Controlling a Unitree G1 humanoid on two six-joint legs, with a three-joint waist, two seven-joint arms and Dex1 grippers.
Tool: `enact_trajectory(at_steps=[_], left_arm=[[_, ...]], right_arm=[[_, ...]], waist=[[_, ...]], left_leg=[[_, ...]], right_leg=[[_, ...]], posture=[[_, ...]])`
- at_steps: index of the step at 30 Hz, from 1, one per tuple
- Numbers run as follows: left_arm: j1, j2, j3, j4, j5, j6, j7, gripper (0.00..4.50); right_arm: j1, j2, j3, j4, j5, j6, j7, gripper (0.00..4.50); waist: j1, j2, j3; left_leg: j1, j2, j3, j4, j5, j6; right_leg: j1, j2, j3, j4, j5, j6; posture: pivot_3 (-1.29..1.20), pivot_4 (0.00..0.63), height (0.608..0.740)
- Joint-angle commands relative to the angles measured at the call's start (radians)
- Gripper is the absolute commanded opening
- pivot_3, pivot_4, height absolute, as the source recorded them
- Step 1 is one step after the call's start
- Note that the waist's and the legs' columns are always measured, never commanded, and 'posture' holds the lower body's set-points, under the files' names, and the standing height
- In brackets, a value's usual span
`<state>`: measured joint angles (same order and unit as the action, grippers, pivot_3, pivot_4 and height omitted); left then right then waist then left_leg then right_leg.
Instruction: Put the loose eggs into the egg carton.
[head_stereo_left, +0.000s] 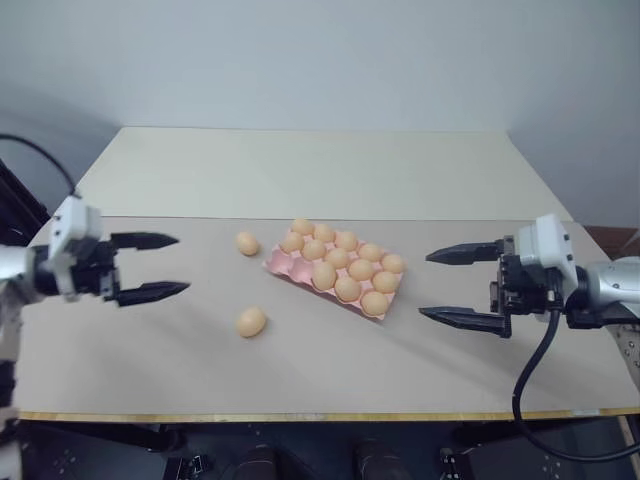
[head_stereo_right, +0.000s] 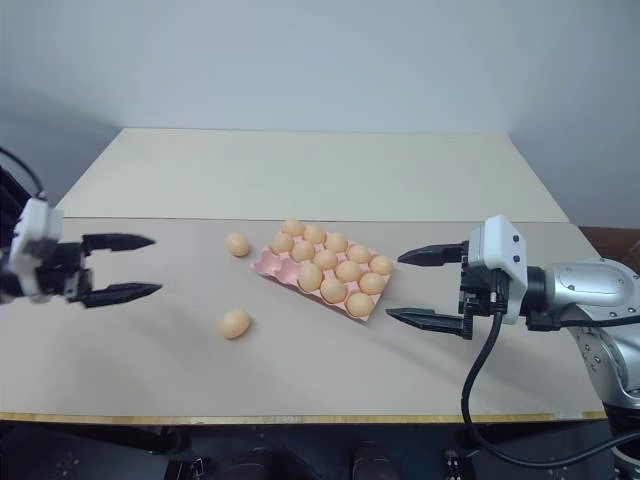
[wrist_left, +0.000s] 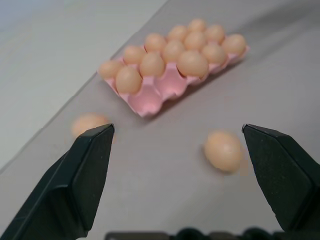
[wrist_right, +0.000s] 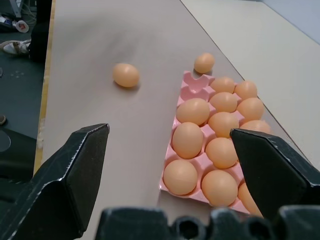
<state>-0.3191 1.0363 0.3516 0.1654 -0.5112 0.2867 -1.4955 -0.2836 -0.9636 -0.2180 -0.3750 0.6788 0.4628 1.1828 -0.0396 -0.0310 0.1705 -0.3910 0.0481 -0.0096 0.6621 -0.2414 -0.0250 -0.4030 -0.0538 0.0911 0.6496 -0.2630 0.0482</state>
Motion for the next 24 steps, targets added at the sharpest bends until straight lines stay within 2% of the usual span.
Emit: enact_trajectory(at_steps=[1,8,14,19,22,24], left_arm=[[0.073,0.041,0.092,-0.067,-0.036,0.017,-0.008,4.44],[0.147,0.017,0.118,-0.173,-0.082,0.067,0.046,4.44],[0.119,-0.013,0.013,-0.225,-0.074,0.084,0.075,4.44],[0.066,-0.177,-0.198,-0.268,0.059,0.039,0.242,4.44],[0.038,-0.272,-0.273,-0.236,0.118,0.022,0.323,4.44],[0.037,-0.299,-0.311,-0.214,0.162,-0.023,0.342,4.44]], right_arm=[[0.001,-0.020,-0.039,0.005,-0.002,-0.021,0.019,4.50],[0.004,-0.020,-0.043,0.001,-0.006,-0.017,0.026,4.50],[0.003,-0.015,-0.037,-0.011,-0.007,-0.012,0.014,4.50],[0.017,-0.010,-0.047,-0.040,-0.001,-0.006,-0.007,4.50],[0.027,-0.014,-0.060,-0.051,0.001,-0.006,-0.015,4.50],[0.033,-0.016,-0.066,-0.058,-0.001,-0.007,-0.019,4.50]], waist=[[0.003,0.000,0.000],[0.003,0.000,0.000],[0.000,0.000,0.000],[0.011,0.001,0.000],[0.018,0.000,-0.001],[0.016,0.000,-0.001]], left_leg=[[0.000,0.000,0.000,0.000,0.000,0.000],[-0.001,0.000,0.000,0.000,0.000,0.000],[0.000,0.000,0.000,0.000,0.000,0.000],[0.000,-0.001,0.001,0.000,0.000,0.000],[-0.001,0.000,0.000,0.000,0.000,0.000],[-0.001,0.000,0.000,0.000,0.000,0.000]], right_leg=[[0.000,0.000,0.000,0.000,0.000,0.000],[0.000,0.000,0.000,0.000,0.000,0.000],[0.000,0.000,0.000,0.000,0.000,0.000],[0.001,0.000,0.001,-0.001,0.000,0.000],[0.000,0.000,0.001,0.000,0.000,0.000],[0.000,0.000,0.001,-0.001,0.000,0.000]], posture=[[0.00,0.150,0.740],[0.00,0.150,0.740],[0.00,0.150,0.740],[0.00,0.150,0.740],[0.00,0.150,0.740],[0.00,0.150,0.740]])
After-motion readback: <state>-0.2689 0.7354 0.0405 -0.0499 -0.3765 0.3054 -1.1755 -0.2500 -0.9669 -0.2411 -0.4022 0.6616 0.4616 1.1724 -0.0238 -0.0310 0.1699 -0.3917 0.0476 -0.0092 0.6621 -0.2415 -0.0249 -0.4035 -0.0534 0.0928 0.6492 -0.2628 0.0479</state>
